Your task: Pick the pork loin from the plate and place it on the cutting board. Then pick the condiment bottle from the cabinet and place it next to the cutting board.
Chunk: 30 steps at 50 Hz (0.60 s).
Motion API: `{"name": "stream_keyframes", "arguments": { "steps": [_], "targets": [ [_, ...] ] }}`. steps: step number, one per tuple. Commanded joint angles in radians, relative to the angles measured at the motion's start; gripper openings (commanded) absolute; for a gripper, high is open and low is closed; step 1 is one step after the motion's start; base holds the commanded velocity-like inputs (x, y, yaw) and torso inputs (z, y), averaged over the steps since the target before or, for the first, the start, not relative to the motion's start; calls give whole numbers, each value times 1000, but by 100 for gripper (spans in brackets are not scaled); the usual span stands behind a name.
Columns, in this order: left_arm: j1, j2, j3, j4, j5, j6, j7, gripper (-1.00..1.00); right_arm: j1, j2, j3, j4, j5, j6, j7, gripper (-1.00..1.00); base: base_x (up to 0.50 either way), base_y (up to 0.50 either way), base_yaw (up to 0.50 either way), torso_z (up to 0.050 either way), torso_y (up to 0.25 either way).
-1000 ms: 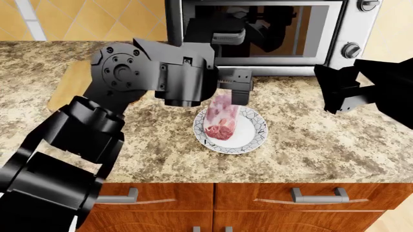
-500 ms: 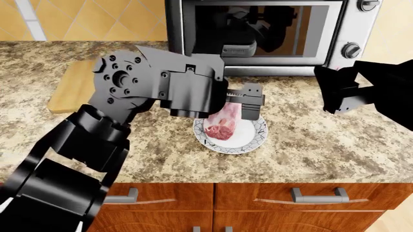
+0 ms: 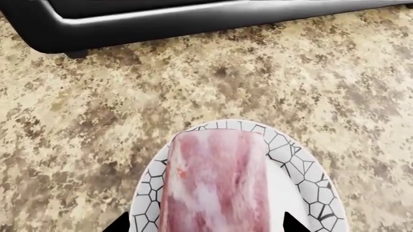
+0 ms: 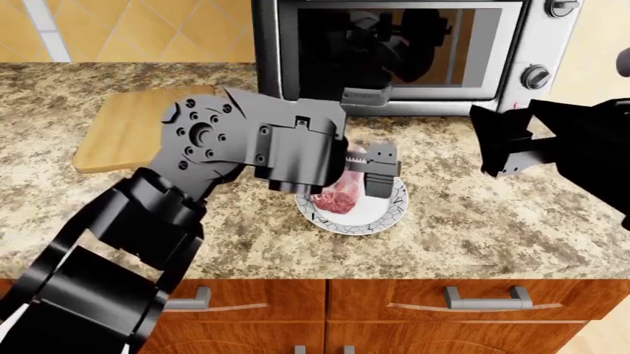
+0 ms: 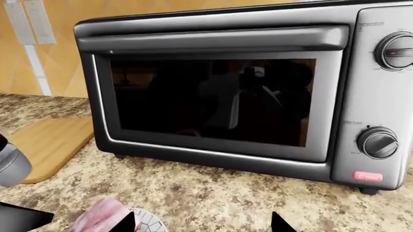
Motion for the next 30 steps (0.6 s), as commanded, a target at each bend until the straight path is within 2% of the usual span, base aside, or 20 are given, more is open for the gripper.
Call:
{"name": "stream_keyframes", "arguments": {
  "steps": [1,17,30],
  "targets": [
    [11,2,38,0,-12,4,-18,100,-60,7,16,-21,-14,-36,-17,100,0,0,0,0,0],
    [-1,12,90,-21,7,25,26,100,-153,23,45,-47,-52,-94,-64,100,0,0,0,0,0],
    [-2,5,118,-27,-10,34,38,100,-164,22,29,-42,-83,-120,-85,100,0,0,0,0,0]
  ]
}}
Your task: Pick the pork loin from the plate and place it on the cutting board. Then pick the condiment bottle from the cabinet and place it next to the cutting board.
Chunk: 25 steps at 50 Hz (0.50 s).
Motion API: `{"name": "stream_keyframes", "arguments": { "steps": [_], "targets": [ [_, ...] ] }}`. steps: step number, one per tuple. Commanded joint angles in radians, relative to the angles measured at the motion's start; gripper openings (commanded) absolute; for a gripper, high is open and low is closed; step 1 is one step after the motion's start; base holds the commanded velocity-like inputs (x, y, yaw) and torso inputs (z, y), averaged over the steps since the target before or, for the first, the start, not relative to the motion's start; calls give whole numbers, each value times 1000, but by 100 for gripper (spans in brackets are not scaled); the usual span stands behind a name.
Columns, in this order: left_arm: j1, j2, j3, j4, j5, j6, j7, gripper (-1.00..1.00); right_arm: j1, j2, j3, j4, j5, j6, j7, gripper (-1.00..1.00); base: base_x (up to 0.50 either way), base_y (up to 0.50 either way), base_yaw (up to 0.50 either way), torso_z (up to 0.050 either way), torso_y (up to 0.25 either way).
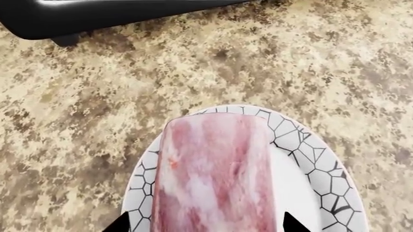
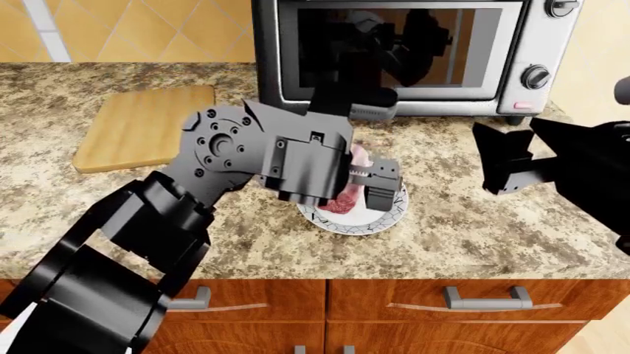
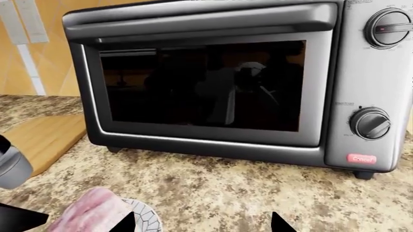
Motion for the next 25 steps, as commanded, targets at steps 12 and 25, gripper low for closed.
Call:
{"name": "stream_keyframes", "arguments": {
  "steps": [12,25],
  "targets": [
    [1,-16,54,6,-7,13,29,-100,-34,-8,-15,-9,-36,-42,-18,100,0,0,0,0,0],
    [-27,-44,36,81,-15,40,23,-100,-31,-12,-18,-30,-13,-35,11,100,0,0,0,0,0]
  ]
}}
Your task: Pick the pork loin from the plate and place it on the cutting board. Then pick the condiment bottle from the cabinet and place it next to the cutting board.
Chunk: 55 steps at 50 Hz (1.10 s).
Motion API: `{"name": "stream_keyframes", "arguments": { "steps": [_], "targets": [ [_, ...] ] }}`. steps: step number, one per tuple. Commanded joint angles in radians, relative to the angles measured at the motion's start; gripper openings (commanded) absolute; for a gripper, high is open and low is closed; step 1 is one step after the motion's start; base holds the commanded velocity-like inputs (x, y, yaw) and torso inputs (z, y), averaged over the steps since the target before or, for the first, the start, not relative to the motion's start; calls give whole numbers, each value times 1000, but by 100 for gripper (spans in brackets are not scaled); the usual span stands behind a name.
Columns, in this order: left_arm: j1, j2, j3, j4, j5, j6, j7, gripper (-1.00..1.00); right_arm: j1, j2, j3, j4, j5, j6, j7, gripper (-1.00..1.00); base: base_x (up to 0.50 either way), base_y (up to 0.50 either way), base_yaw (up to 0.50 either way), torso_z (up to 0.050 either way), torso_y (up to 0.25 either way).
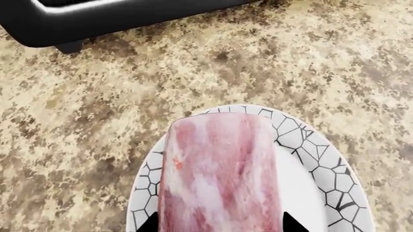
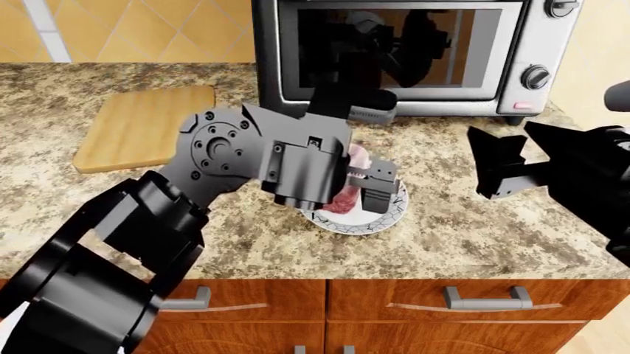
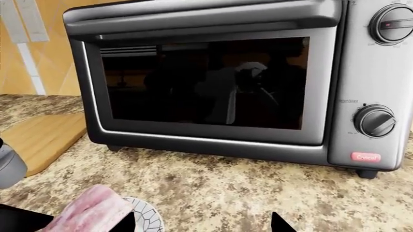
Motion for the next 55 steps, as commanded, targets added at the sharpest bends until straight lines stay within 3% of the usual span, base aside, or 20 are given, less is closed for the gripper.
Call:
{"name": "stream_keyframes", "arguments": {
  "steps": [1,14,31,40,47,55],
  "targets": [
    [-29,-23,-12,59,-17,31,-1,-100,3,-4,-3,-16,18,5,24,100,0,0,0,0,0],
    [-123,-122,-83,150,-87,2,5,-100,190,18,-43,68,117,96,92,100,0,0,0,0,1],
    [-182,-339,-63,89,14,-89,124,-100,262,8,-82,66,137,111,117,100,0,0,0,0,1],
    [-226,-404,-64,3,111,-55,211,-100,292,10,-89,58,175,128,148,100,0,0,0,0,2],
    [-295,-374,10,-194,300,25,374,-100,291,12,-83,49,212,132,172,100,0,0,0,0,1],
    [-394,-202,156,-624,536,175,642,-100,290,11,-89,47,221,129,181,100,0,0,0,0,1]
  ]
}}
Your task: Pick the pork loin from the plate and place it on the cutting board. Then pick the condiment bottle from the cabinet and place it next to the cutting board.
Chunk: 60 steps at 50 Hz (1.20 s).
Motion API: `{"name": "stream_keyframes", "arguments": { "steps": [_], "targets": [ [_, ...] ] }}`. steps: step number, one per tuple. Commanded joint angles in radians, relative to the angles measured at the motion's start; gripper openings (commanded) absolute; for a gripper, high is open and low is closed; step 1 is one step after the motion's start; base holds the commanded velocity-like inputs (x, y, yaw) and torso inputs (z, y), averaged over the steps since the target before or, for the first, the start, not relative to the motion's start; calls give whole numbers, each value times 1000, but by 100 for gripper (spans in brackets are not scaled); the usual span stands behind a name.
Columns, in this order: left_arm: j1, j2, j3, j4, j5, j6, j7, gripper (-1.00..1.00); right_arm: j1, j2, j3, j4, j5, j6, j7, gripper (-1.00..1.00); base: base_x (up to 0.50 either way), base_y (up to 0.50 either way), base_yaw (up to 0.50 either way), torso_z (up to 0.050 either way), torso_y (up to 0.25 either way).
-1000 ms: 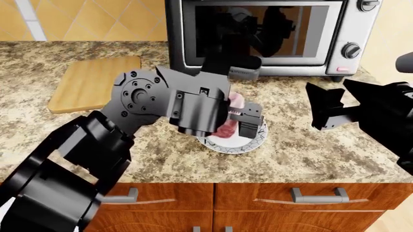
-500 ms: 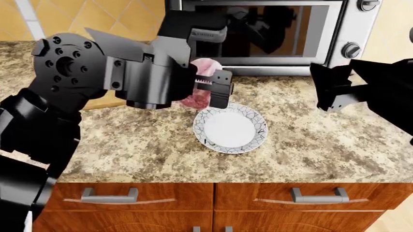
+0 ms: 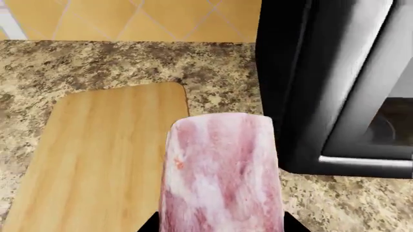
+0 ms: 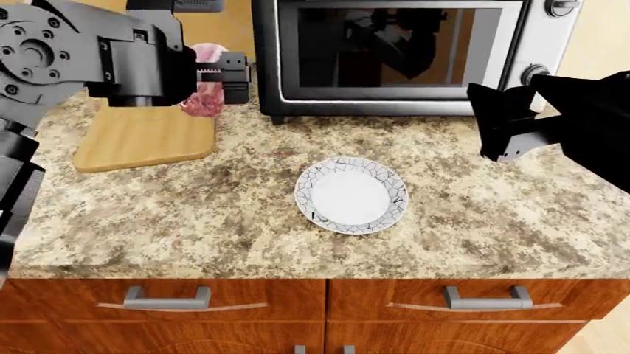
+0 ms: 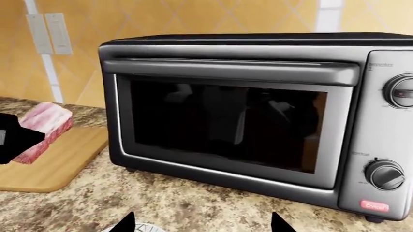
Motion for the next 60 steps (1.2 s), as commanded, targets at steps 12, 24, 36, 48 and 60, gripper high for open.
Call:
{"name": "stream_keyframes", "arguments": {
  "steps": [12,24,36,48,60],
  "targets": [
    [-95,237,-117,-641,672,256,319,-100,14,10,-13,-2,43,7,47,100,0,0,0,0,2],
    [-9,295,-805,-641,1433,202,371,-100,13,11,-31,3,31,0,57,100,0,0,0,0,1],
    [4,310,-946,-641,1582,174,392,-100,11,21,-32,1,41,-6,63,100,0,0,0,1,2],
    [11,309,-971,-641,1596,165,359,-100,5,34,-26,-1,59,-12,69,100,0,0,0,0,2],
    [21,306,-985,-641,1596,137,348,100,7,33,-39,0,55,-19,71,100,0,0,0,0,1]
  ]
}}
